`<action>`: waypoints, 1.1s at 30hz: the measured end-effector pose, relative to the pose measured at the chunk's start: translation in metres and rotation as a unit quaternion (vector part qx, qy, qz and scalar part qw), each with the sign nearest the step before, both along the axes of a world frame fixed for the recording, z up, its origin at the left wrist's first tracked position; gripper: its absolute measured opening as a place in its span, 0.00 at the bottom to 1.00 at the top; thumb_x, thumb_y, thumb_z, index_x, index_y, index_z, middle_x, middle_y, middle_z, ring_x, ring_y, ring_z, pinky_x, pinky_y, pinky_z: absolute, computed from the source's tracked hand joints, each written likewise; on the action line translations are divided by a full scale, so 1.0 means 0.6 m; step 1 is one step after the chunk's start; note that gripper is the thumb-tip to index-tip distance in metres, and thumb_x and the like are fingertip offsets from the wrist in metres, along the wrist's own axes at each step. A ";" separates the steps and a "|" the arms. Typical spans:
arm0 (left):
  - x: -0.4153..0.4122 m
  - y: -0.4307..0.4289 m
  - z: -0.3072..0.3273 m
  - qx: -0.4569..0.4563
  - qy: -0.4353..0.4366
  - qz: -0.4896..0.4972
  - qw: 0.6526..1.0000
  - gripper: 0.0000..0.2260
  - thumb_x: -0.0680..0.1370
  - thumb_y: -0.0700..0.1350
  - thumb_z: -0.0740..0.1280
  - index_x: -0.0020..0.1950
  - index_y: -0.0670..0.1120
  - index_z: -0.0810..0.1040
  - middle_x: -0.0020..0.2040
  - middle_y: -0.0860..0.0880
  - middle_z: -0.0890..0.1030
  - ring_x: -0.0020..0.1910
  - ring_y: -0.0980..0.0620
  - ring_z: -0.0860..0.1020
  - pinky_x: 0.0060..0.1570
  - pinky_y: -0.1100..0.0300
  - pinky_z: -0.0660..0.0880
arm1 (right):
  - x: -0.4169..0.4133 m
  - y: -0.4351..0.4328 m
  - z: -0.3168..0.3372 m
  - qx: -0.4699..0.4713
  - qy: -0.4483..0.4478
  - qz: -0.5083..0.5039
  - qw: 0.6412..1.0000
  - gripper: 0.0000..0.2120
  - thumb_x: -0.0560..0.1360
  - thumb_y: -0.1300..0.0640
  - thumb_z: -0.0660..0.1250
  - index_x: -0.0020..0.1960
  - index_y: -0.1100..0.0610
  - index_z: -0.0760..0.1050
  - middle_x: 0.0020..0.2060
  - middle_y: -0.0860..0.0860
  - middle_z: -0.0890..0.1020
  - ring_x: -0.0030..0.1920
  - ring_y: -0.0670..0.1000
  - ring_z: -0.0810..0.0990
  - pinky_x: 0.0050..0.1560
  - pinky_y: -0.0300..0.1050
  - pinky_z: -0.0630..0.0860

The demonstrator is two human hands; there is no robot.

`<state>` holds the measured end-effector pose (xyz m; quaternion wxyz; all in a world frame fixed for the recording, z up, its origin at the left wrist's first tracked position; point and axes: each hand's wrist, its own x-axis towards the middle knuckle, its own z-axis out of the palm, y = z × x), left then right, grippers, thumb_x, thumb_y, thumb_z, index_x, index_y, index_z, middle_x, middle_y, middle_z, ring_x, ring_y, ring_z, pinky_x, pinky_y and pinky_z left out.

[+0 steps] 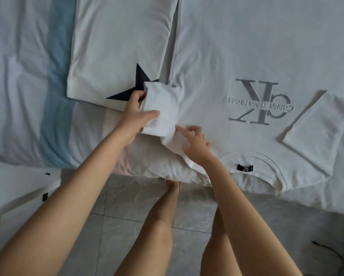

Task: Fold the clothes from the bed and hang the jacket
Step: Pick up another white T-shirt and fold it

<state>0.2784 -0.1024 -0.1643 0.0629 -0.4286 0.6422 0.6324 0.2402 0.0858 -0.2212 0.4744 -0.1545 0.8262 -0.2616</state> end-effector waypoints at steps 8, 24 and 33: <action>-0.058 0.125 -0.014 -0.135 0.054 -0.251 0.957 0.11 0.78 0.39 0.63 0.60 0.45 0.76 0.58 0.51 0.77 0.54 0.58 0.76 0.57 0.61 0.73 | -0.034 0.099 0.021 -0.146 -0.086 -0.786 0.595 0.13 0.78 0.60 0.54 0.56 0.58 0.76 0.37 0.51 0.79 0.34 0.50 0.77 0.35 0.40 0.73; -0.287 0.095 -0.092 -0.286 -0.054 -0.416 0.862 0.07 0.81 0.43 0.60 0.53 0.41 0.74 0.51 0.39 0.78 0.51 0.43 0.75 0.46 0.55 0.68 | -0.055 0.136 0.026 -0.062 0.139 -0.264 0.953 0.09 0.74 0.52 0.69 0.41 0.54 0.71 0.36 0.48 0.77 0.36 0.48 0.76 0.36 0.47 0.71; -0.249 0.058 -0.094 -0.307 0.059 -0.344 0.885 0.06 0.80 0.39 0.59 0.55 0.44 0.70 0.50 0.51 0.75 0.46 0.56 0.74 0.51 0.59 0.73 | -0.078 0.138 0.016 -0.046 0.122 -0.448 0.884 0.05 0.74 0.56 0.69 0.41 0.56 0.75 0.35 0.45 0.77 0.36 0.42 0.75 0.39 0.38 0.72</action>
